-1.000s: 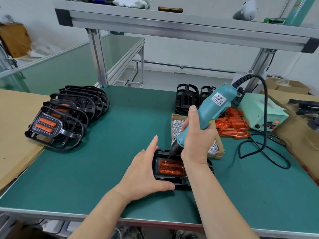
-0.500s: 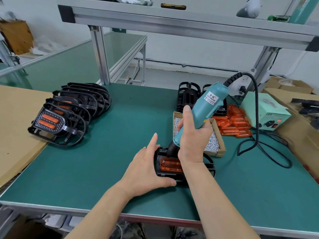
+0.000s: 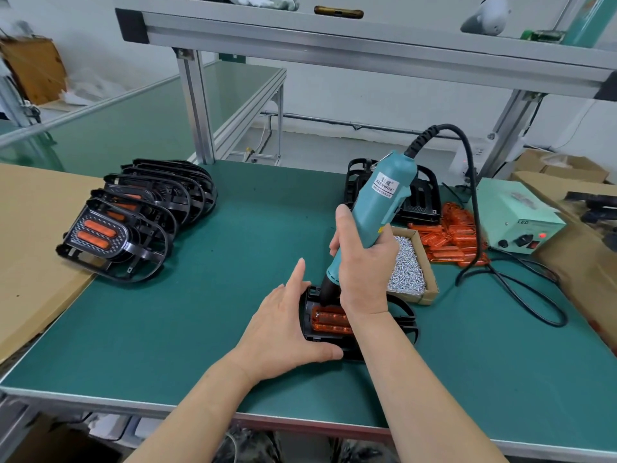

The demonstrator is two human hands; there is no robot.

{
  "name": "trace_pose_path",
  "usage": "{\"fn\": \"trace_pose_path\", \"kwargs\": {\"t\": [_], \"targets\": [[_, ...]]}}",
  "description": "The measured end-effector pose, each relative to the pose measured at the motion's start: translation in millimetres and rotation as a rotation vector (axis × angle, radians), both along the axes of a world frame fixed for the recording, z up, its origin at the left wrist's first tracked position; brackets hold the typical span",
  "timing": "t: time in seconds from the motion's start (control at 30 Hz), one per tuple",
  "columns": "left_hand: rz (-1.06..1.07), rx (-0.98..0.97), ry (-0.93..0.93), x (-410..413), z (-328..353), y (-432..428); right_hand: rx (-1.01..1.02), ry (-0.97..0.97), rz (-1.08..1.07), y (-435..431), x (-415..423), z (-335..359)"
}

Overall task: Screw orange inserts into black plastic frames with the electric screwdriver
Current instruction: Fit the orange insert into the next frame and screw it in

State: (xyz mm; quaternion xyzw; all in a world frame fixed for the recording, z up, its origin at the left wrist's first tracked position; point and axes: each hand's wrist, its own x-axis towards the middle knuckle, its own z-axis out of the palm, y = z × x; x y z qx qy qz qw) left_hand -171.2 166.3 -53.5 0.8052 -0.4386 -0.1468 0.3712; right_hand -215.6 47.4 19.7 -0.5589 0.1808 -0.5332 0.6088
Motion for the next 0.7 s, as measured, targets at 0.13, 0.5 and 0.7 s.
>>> {"fn": "trace_pose_path", "kwargs": {"t": [0.13,0.5,0.7], "targets": [[0.0,-0.015,0.003,0.6,-1.5,-0.2,-0.028,0.015,-0.002,1.3,0.5,-1.4],[0.009,-0.023,0.001,2.0,-4.9,-1.5,-0.037,0.069,0.041,-4.1,6.7,-7.4],[0.004,-0.01,0.003,0.7,-3.4,-0.3,0.027,0.042,0.059,-6.1,0.8,-7.8]]}}
